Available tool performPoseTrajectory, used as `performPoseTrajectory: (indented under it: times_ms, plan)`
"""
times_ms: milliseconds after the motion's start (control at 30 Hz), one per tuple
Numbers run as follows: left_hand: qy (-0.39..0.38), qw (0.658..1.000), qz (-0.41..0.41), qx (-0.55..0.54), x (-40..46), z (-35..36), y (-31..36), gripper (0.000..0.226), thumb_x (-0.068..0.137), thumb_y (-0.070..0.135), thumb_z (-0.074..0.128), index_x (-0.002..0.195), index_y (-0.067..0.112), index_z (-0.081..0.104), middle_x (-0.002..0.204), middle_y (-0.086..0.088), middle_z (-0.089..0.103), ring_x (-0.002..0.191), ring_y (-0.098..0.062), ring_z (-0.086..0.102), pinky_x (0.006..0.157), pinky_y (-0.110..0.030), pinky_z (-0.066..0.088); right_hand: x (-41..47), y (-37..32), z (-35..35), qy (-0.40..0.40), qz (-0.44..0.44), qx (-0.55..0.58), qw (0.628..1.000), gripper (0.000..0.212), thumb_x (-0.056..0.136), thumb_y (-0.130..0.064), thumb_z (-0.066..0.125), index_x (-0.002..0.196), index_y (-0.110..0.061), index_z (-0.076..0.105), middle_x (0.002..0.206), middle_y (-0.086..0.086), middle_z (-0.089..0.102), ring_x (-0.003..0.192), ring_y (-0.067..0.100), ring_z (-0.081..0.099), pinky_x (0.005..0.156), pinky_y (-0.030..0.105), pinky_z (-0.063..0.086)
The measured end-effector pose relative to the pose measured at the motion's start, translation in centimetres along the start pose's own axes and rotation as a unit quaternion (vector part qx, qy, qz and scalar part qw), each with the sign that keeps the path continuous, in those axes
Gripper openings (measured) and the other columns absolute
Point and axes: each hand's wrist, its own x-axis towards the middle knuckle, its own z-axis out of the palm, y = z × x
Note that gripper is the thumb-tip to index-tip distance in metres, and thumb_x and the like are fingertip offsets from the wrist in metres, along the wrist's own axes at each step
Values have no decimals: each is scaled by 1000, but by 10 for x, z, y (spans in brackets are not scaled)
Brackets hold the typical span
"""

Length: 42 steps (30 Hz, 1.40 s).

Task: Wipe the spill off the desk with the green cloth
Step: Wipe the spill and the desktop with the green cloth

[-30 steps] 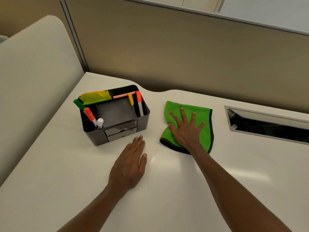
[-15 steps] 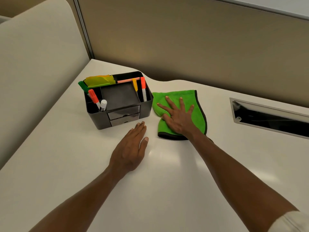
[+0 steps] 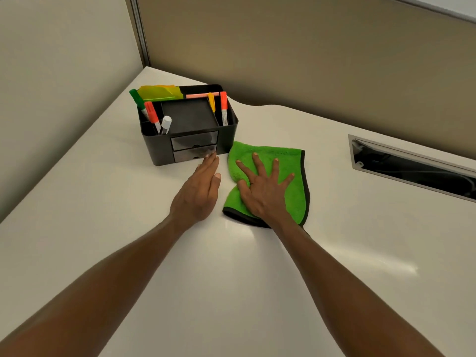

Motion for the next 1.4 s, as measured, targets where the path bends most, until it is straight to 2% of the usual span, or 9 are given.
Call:
performPoseTrajectory:
  times_ms: [167, 300, 500, 633, 767, 833, 967, 1167, 1400]
  plan:
    - [31, 998, -27, -46, -7, -7, 2, 53, 101, 22, 31, 152, 9, 31, 161, -4, 27, 149, -9, 22, 119, -19, 12, -20, -11, -3, -16, -42, 0, 999, 64, 86, -64, 12, 149, -55, 22, 166, -13, 5, 151, 40, -9, 106, 78, -11]
    - [30, 997, -39, -57, -29, -16, -1, 56, 99, 26, 29, 153, 10, 28, 162, -3, 24, 148, -5, 18, 121, -23, 11, -35, -20, -2, -34, -85, -1, 996, 66, 85, -64, 11, 149, -55, 21, 166, -15, 4, 151, 39, -11, 107, 77, -12]
    - [64, 996, -47, -49, -73, -29, -3, 57, 98, 25, 29, 153, 10, 26, 162, 1, 21, 151, -10, 15, 122, -26, 14, -64, -36, -3, -54, -152, -16, 987, 61, 88, -63, 13, 149, -58, 18, 165, -17, 1, 151, 37, -12, 108, 77, -12]
    - [81, 995, -52, -30, -97, -30, -4, 57, 98, 25, 29, 154, 12, 26, 161, 6, 21, 151, -9, 15, 120, -23, 14, -92, -43, -4, -64, -191, -22, 979, 60, 89, -61, 13, 149, -56, 19, 165, -16, 0, 151, 37, -13, 108, 76, -12]
    - [93, 995, -45, -19, -117, -28, -5, 56, 98, 24, 30, 152, 8, 29, 159, 6, 23, 151, -12, 18, 121, -28, 18, -124, -45, -4, -65, -215, -35, 974, 60, 91, -60, 15, 150, -54, 18, 166, -13, -1, 151, 38, -14, 108, 76, -11]
    - [104, 993, -51, -19, -126, -29, -3, 56, 98, 23, 30, 152, 9, 30, 158, 5, 25, 150, -13, 19, 120, -25, 17, -140, -45, -4, -62, -222, -36, 972, 60, 91, -59, 18, 150, -54, 19, 166, -12, 1, 151, 39, -13, 108, 76, -10]
    - [112, 991, -66, -27, -140, -29, 5, 56, 97, 22, 31, 151, 8, 31, 157, 4, 27, 149, -13, 20, 116, -8, 12, -172, -40, -4, -57, -225, -25, 972, 59, 90, -58, 22, 150, -54, 24, 166, -12, 5, 151, 39, -12, 108, 75, -13]
    - [86, 994, -73, -2, -161, -27, 18, 57, 95, 21, 31, 149, 3, 35, 158, -4, 29, 150, -18, 22, 119, -25, 17, -211, -32, -8, -63, -215, -21, 974, 60, 90, -60, 21, 149, -54, 24, 166, -12, 4, 151, 39, -14, 108, 74, -14]
    - [77, 992, -94, -12, -186, -21, 36, 58, 94, 22, 32, 147, 0, 37, 158, -10, 30, 150, -22, 22, 121, -32, 19, -249, -25, -8, -70, -202, -21, 977, 58, 94, -68, 23, 150, -55, 20, 166, -13, 0, 150, 39, -17, 108, 74, -14]
